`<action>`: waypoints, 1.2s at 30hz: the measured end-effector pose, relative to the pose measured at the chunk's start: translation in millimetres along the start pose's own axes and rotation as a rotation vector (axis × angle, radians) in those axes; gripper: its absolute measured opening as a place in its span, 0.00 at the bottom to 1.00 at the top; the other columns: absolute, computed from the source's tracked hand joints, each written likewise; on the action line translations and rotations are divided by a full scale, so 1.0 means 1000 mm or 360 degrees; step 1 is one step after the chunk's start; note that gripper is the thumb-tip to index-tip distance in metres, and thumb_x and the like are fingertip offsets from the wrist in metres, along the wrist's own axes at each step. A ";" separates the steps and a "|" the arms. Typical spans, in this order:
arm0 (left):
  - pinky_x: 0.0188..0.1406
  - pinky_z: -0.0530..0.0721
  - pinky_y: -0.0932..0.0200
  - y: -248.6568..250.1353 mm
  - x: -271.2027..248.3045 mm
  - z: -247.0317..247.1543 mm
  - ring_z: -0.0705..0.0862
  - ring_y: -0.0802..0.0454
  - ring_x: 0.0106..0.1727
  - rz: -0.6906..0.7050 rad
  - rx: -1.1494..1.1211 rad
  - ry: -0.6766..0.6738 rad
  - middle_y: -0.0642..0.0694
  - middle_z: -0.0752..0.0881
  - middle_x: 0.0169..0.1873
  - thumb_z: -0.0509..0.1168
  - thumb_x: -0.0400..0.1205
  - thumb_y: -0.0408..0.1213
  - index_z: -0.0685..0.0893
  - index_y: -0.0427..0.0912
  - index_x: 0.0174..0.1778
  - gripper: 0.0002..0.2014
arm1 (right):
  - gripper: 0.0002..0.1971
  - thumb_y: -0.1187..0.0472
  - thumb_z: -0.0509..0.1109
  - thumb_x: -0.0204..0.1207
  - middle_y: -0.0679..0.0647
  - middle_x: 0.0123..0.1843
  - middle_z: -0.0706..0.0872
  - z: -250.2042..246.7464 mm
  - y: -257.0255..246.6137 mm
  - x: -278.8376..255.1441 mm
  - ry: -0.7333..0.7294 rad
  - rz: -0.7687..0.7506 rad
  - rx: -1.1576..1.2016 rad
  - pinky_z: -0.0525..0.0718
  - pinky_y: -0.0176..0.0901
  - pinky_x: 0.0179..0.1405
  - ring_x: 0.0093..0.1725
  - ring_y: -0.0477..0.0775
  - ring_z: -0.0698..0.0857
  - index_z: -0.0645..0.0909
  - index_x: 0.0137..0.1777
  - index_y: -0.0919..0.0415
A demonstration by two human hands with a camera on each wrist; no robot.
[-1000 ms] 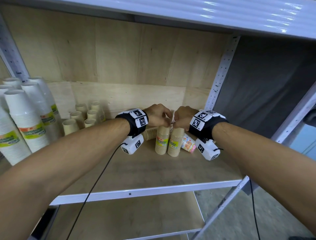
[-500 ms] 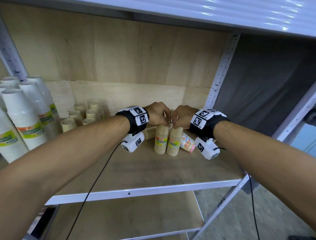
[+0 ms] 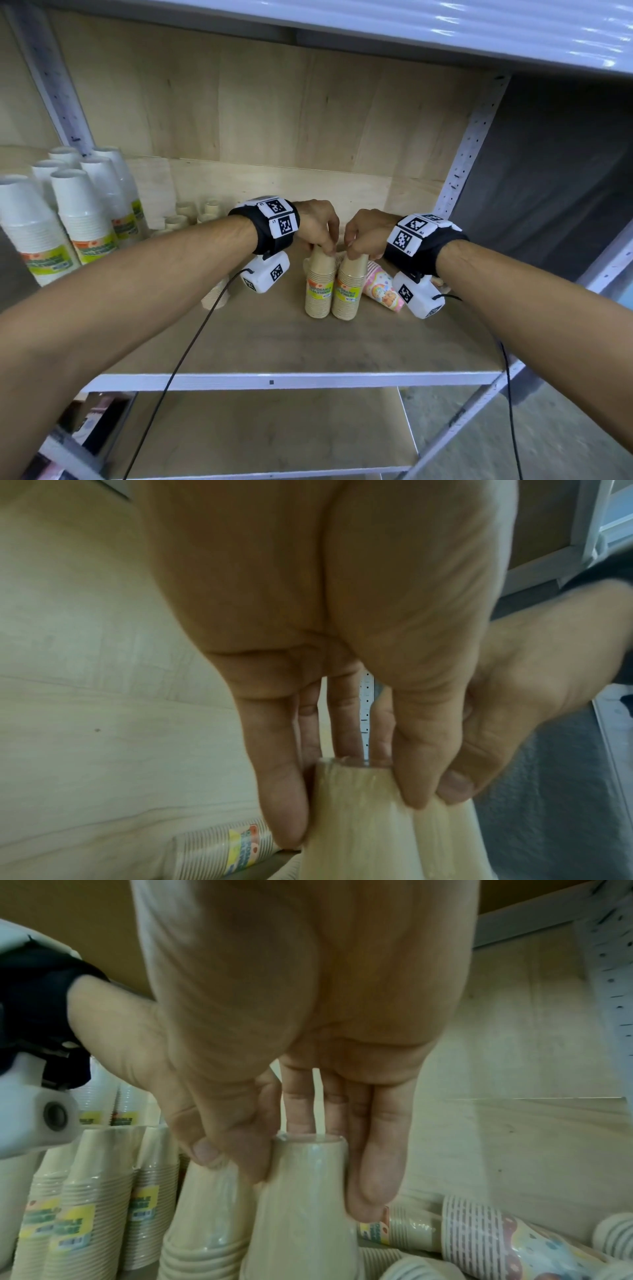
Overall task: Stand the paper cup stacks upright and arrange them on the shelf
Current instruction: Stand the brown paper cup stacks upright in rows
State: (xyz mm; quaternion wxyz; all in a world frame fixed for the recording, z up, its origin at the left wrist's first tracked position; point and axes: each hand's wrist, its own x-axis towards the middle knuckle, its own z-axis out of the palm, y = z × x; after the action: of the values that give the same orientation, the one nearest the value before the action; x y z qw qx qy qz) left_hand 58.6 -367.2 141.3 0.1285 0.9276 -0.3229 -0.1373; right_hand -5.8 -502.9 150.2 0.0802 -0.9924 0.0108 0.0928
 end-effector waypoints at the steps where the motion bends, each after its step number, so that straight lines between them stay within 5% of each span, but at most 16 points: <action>1: 0.37 0.86 0.60 -0.002 -0.004 -0.001 0.87 0.53 0.39 -0.0009 0.0012 0.0006 0.48 0.88 0.45 0.78 0.72 0.43 0.88 0.48 0.49 0.12 | 0.13 0.61 0.75 0.70 0.51 0.33 0.80 0.000 -0.003 0.001 -0.0003 -0.0015 -0.0013 0.77 0.38 0.32 0.29 0.48 0.78 0.87 0.55 0.63; 8: 0.48 0.92 0.45 -0.024 -0.032 -0.011 0.91 0.43 0.49 -0.0169 -0.0133 -0.0088 0.39 0.89 0.49 0.78 0.72 0.36 0.88 0.38 0.53 0.15 | 0.10 0.62 0.76 0.68 0.52 0.37 0.87 -0.003 -0.035 0.004 -0.0072 -0.0157 0.0064 0.81 0.35 0.26 0.28 0.48 0.84 0.86 0.50 0.56; 16: 0.44 0.92 0.49 -0.062 -0.079 -0.030 0.90 0.44 0.40 -0.0388 -0.0126 -0.0140 0.38 0.88 0.43 0.79 0.72 0.34 0.86 0.41 0.44 0.10 | 0.10 0.62 0.77 0.66 0.56 0.38 0.88 0.001 -0.095 0.015 -0.0160 -0.0420 0.0142 0.90 0.50 0.39 0.30 0.53 0.86 0.87 0.48 0.61; 22: 0.33 0.89 0.57 -0.096 -0.123 -0.037 0.88 0.48 0.37 -0.0540 -0.0088 -0.0098 0.44 0.87 0.37 0.78 0.72 0.35 0.86 0.43 0.45 0.09 | 0.08 0.64 0.78 0.67 0.58 0.36 0.88 0.008 -0.140 0.020 -0.0222 -0.0613 0.0133 0.87 0.43 0.32 0.30 0.55 0.87 0.87 0.46 0.64; 26: 0.43 0.92 0.49 -0.121 -0.150 -0.036 0.87 0.45 0.40 -0.0655 -0.0122 -0.0051 0.38 0.88 0.42 0.79 0.71 0.33 0.87 0.39 0.49 0.12 | 0.07 0.63 0.78 0.66 0.59 0.36 0.89 0.014 -0.170 0.024 -0.0249 -0.0733 0.0148 0.89 0.44 0.32 0.31 0.56 0.88 0.87 0.43 0.63; 31: 0.28 0.82 0.63 -0.139 -0.176 -0.036 0.85 0.54 0.34 -0.0760 -0.0042 0.0080 0.47 0.87 0.38 0.79 0.71 0.35 0.87 0.43 0.48 0.12 | 0.07 0.64 0.79 0.67 0.59 0.33 0.88 0.021 -0.203 0.025 -0.0269 -0.0841 0.0133 0.90 0.49 0.34 0.30 0.57 0.88 0.86 0.43 0.63; 36: 0.35 0.84 0.59 -0.154 -0.187 -0.029 0.86 0.55 0.38 -0.0824 0.0007 0.0189 0.48 0.87 0.44 0.79 0.71 0.36 0.86 0.44 0.49 0.14 | 0.11 0.63 0.80 0.67 0.56 0.31 0.86 0.029 -0.221 0.025 -0.0244 -0.0879 0.0091 0.90 0.51 0.39 0.31 0.58 0.88 0.86 0.47 0.65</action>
State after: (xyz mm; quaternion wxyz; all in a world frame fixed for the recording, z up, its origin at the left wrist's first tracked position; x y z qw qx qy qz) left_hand 13.9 -127.6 150.5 0.1059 0.9860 -0.0669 -0.1104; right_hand 21.7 -280.1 151.8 0.1310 -0.9452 -0.2632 0.1417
